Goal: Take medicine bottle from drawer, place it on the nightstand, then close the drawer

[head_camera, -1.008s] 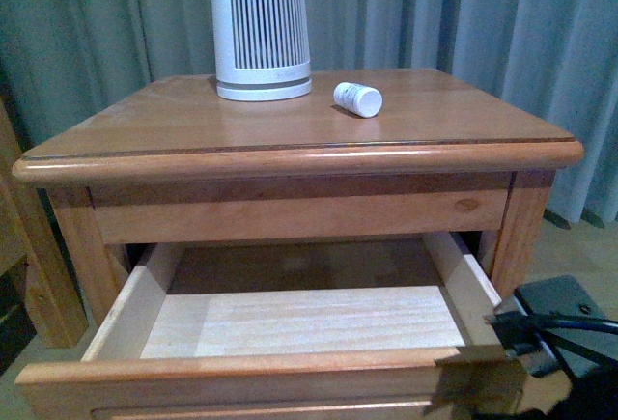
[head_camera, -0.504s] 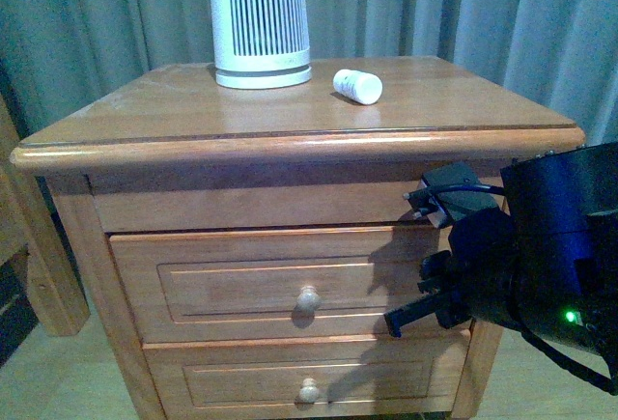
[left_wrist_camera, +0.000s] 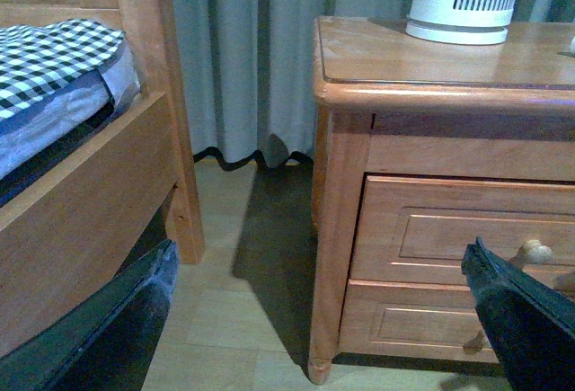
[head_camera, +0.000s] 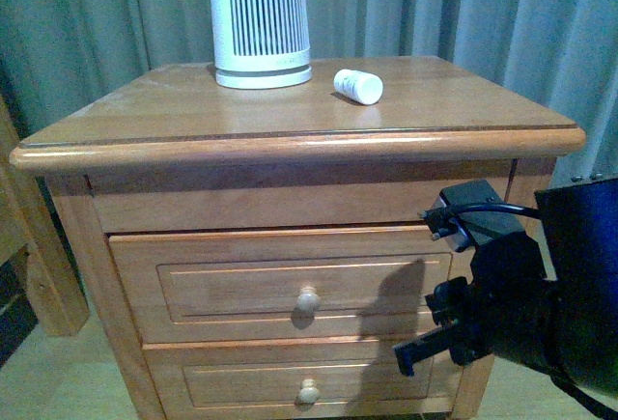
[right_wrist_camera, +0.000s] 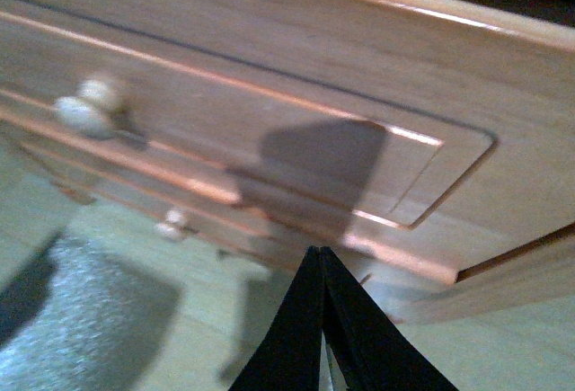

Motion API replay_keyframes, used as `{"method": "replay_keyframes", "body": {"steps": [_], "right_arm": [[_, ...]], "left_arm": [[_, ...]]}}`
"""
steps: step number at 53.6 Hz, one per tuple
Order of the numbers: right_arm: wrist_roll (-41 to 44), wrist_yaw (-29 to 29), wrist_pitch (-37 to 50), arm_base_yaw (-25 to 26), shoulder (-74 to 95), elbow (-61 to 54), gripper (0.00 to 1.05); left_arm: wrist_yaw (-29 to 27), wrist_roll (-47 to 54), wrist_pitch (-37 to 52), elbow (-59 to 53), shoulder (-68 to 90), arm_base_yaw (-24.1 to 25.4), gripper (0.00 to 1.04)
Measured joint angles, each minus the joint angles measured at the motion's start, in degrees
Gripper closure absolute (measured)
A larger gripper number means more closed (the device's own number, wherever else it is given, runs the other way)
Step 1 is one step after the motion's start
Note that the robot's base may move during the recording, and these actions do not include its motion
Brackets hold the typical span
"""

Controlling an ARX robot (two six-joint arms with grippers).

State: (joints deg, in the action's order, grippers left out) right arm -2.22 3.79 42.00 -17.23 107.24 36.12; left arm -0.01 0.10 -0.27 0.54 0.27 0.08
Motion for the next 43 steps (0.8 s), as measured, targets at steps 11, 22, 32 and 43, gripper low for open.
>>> {"method": "replay_keyframes", "body": {"steps": [11,22,32,43], "right_arm": [[-7.5,2.4,-7.8,2.6,-17.6,-4.3,1.02],[-11.7,7.1,-17.8,9.4,-36.9,-1.9,1.02],[-12.1,10.7,-28.1,15.9,-56.5,-2.3,0.72],[-3.2,-2.1,-44.1,17.4,-80.9,-8.9,0.71]], "left_arm": [[0.0,0.0,0.0,0.0,0.0,0.0,0.07],[0.0,0.0,0.0,0.0,0.0,0.0,0.07],[0.0,0.0,0.0,0.0,0.0,0.0,0.07],[0.0,0.0,0.0,0.0,0.0,0.0,0.07]]}}
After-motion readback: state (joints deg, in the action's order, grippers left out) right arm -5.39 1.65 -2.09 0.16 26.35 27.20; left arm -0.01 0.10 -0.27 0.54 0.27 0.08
